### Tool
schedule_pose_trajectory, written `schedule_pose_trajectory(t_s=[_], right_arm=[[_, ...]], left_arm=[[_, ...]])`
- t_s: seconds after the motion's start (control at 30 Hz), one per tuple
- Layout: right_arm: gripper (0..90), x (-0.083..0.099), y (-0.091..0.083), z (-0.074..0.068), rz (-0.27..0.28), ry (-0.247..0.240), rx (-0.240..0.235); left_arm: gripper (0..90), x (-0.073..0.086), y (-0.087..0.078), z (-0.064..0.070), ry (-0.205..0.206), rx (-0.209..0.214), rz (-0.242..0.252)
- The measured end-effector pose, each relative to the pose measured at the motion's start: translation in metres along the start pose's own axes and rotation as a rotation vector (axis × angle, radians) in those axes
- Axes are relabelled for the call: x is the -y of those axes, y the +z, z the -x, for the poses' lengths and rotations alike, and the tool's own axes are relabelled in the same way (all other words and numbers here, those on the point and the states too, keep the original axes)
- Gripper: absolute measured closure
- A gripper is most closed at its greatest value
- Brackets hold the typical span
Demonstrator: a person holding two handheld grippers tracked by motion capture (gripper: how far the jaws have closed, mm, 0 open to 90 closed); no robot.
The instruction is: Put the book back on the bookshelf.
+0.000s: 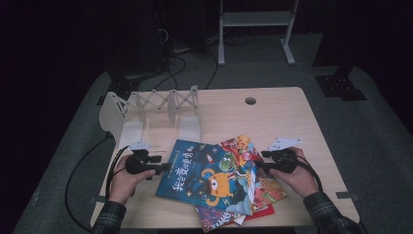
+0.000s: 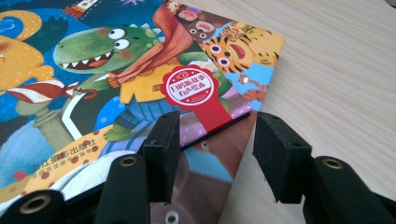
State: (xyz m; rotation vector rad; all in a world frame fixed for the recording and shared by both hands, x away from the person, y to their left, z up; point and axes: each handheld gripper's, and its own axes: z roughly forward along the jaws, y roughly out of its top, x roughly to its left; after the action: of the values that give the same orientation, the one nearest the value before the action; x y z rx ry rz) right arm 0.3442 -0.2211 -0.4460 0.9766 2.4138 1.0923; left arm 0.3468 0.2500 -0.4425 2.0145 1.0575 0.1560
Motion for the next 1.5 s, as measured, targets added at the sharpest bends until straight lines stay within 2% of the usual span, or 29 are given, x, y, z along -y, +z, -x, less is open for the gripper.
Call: schedule_pose_trajectory(t_s=[0.23, 0.27, 0.37, 0.43, 0.5, 0.53, 0.57, 0.6, 0.7, 0.8, 0.87, 0.93, 1.0, 1.03, 1.1, 1.17, 1.23, 1.27, 1.5], right_arm=[[49.8, -0.009, 0.010, -0.003, 0.001, -0.012, -0.013], [49.8, -0.010, 0.010, -0.003, -0.001, -0.013, -0.013], [48.4, -0.009, 0.011, -0.004, -0.009, -0.024, -0.011], [48.0, -0.008, 0.011, -0.003, -0.016, -0.026, -0.010], [47.3, -0.006, 0.011, -0.003, -0.023, -0.024, -0.010], [47.1, -0.006, 0.011, -0.003, -0.020, -0.025, -0.010], [46.4, -0.005, 0.010, -0.003, -0.020, -0.025, -0.012], [46.0, -0.006, 0.010, -0.003, -0.020, -0.026, -0.011], [44.3, -0.005, 0.008, -0.005, -0.020, -0.029, -0.016], [43.3, -0.004, 0.005, -0.006, -0.012, -0.021, -0.027], [42.7, -0.003, 0.004, -0.006, -0.004, -0.013, -0.034], [41.6, -0.003, 0.002, -0.007, -0.002, -0.008, -0.034], [41.5, -0.002, 0.002, -0.007, -0.002, -0.011, -0.035], [41.3, -0.001, 0.002, -0.007, -0.002, -0.008, -0.037], [41.0, -0.001, 0.001, -0.007, -0.004, -0.014, -0.031], [40.8, -0.001, 0.001, -0.007, -0.003, -0.017, -0.031], [40.7, 0.000, 0.000, -0.007, 0.001, -0.012, -0.032], [40.5, 0.000, -0.001, -0.007, 0.000, -0.013, -0.030], [40.6, 0.004, -0.006, -0.008, 0.003, -0.014, -0.038]], left_arm=[[41.5, 0.004, -0.004, -0.008, -0.025, -0.001, 0.016], [41.3, 0.004, -0.005, -0.009, -0.027, -0.015, 0.016], [41.3, 0.006, -0.005, -0.010, -0.030, -0.004, -0.006], [41.6, 0.007, -0.005, -0.009, -0.046, -0.008, -0.023], [42.6, 0.007, -0.006, -0.009, -0.024, -0.022, -0.026], [40.7, 0.007, -0.005, -0.009, -0.030, -0.030, -0.031], [37.3, 0.007, -0.004, -0.009, -0.061, -0.038, -0.036], [34.0, 0.007, -0.003, -0.008, -0.056, -0.042, -0.039], [34.8, 0.008, -0.002, -0.009, -0.081, 0.002, -0.035], [33.5, 0.007, -0.003, -0.010, -0.091, 0.018, -0.033], [36.2, 0.007, -0.002, -0.010, -0.086, 0.035, -0.046], [37.6, 0.007, -0.001, -0.007, -0.039, -0.008, -0.035], [40.4, 0.006, 0.000, -0.005, -0.011, -0.020, -0.032], [41.0, 0.006, 0.002, -0.005, -0.022, -0.010, -0.039], [37.9, 0.006, 0.003, -0.006, -0.019, -0.028, -0.061], [34.9, 0.007, 0.004, -0.008, -0.041, -0.014, -0.057], [34.9, 0.007, 0.005, -0.009, -0.041, -0.015, -0.058], [35.0, 0.010, 0.007, -0.010, -0.057, -0.001, -0.063], [36.4, 0.012, 0.012, -0.008, -0.089, 0.076, -0.062]])
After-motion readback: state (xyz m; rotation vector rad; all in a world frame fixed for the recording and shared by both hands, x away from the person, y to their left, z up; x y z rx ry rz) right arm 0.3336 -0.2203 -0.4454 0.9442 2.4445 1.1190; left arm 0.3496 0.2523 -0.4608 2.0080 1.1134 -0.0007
